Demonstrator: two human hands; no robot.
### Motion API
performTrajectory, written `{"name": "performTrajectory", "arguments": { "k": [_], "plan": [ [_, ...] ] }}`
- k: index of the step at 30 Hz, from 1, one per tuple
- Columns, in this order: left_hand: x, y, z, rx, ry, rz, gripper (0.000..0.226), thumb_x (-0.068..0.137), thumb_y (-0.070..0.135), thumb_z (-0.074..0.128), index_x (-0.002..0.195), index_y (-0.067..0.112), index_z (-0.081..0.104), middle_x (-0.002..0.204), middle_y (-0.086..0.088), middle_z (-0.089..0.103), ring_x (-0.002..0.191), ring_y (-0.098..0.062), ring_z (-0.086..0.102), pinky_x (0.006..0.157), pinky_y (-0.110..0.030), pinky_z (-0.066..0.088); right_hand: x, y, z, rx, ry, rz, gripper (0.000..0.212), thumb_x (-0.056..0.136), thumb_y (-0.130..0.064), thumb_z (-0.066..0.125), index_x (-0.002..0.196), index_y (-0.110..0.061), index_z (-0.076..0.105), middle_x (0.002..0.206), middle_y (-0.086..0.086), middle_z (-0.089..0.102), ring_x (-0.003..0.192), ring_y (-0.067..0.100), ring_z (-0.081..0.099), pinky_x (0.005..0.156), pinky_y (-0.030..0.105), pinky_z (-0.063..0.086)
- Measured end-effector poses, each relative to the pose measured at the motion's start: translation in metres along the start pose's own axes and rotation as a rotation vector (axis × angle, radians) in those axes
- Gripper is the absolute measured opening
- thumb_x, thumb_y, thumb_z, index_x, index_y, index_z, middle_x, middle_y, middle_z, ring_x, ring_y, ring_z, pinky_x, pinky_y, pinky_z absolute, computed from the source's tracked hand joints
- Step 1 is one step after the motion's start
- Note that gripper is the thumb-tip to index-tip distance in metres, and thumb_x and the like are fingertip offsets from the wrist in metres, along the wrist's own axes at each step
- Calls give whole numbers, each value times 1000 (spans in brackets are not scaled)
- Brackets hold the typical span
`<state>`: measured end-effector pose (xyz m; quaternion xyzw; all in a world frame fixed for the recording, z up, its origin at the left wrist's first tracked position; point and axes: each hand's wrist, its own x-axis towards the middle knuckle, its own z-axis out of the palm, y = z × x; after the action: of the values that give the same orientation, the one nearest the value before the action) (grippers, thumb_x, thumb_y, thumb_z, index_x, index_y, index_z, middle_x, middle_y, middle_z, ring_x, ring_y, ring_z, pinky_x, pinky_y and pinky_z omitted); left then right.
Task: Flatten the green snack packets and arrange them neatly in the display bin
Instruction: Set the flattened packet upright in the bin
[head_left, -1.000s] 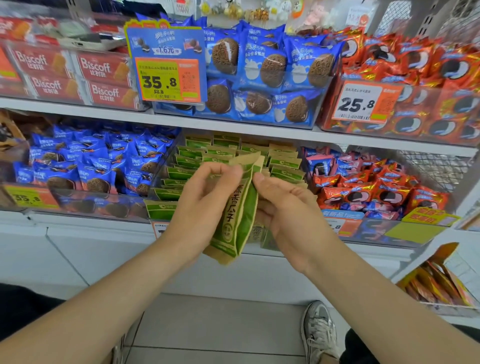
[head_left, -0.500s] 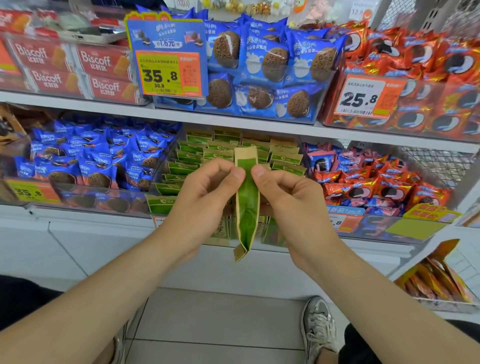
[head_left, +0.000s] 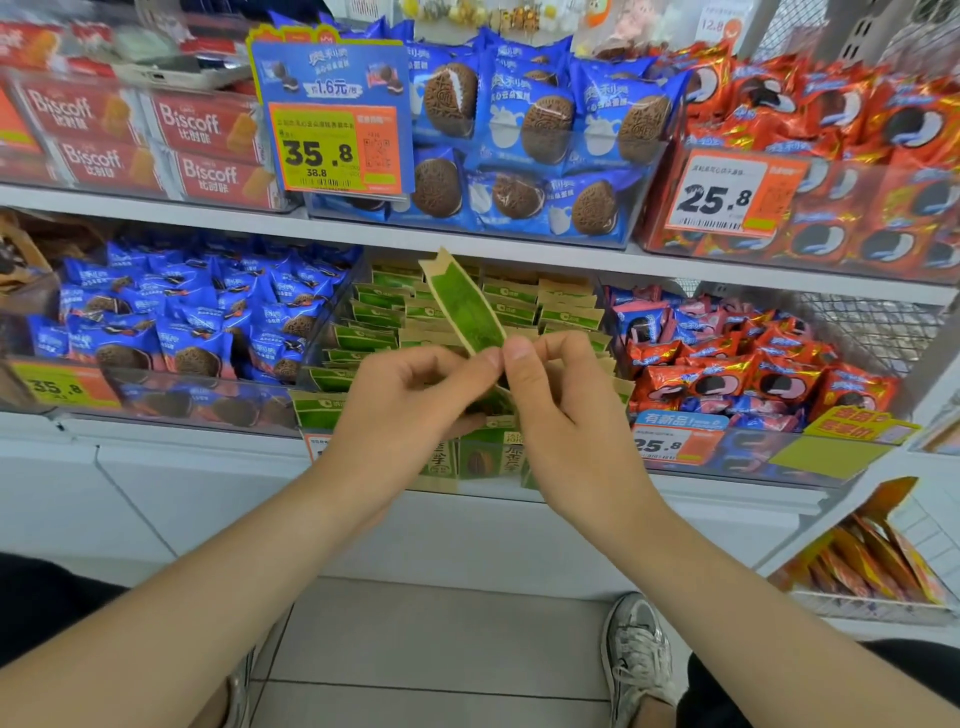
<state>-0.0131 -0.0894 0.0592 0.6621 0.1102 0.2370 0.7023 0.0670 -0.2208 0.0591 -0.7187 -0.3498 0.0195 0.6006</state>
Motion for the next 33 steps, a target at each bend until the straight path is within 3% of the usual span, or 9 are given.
{"name": "performTrajectory", "arguments": {
  "k": [6,10,12,15,18,24,28,31,33],
  "plan": [
    [-2,-3,-1,113,51,95,13,91,22,82,81,14,84,92,-1,82,95,-18,77,96,-47,60,-4,0,3,-161,55,-89,22,111,-32,48,100,-12,50,69,-13,56,59,0,58,51,13,38],
    [-4,-4,-1,92,49,116,12,91,10,80,81,10,85,100,3,83,120,-8,71,105,-40,54,3,4,1,-61,20,-45,26,109,-36,52,95,-14,54,67,-15,56,58,3,51,54,16,38],
    [-4,-5,0,68,37,113,15,95,6,76,83,9,85,104,1,83,124,-8,69,108,-45,53,6,6,0,0,19,-2,31,108,-38,55,90,-13,55,68,-8,59,60,12,54,59,26,46],
    [-6,-6,3,85,2,104,20,101,5,69,86,8,81,109,2,82,114,-8,74,98,-44,62,9,10,1,144,33,86,37,106,-44,58,88,-12,57,86,22,67,84,47,63,75,61,57],
    [-7,-7,3,153,-30,117,19,105,7,61,90,7,72,108,2,79,105,-14,77,87,-36,66,7,12,3,224,51,174,37,101,-50,61,90,-14,61,94,25,71,95,51,65,83,70,55],
    [-4,-7,-2,227,-82,140,17,108,10,55,93,5,60,104,9,76,103,-14,76,87,-32,65,6,12,4,283,85,202,41,98,-47,69,93,-6,67,96,26,72,96,46,70,88,70,56],
    [-4,0,-3,49,-53,41,21,107,6,57,88,6,65,99,-2,78,98,-16,78,86,-32,64,12,8,-5,474,46,357,57,90,-50,77,127,-7,68,118,10,78,114,30,74,101,56,58],
    [-2,0,-5,-26,-6,-35,27,104,3,59,79,9,67,102,-14,79,96,-24,78,90,-45,64,14,0,-11,560,-105,451,39,104,-33,66,135,-10,67,121,8,78,114,27,75,97,48,60],
    [-1,0,-8,-126,0,-77,13,103,4,60,90,2,65,109,-22,78,100,-33,77,89,-50,64,13,-3,-12,489,-68,393,31,104,-26,67,133,-15,67,116,5,80,107,26,77,91,48,63]
  ]
}}
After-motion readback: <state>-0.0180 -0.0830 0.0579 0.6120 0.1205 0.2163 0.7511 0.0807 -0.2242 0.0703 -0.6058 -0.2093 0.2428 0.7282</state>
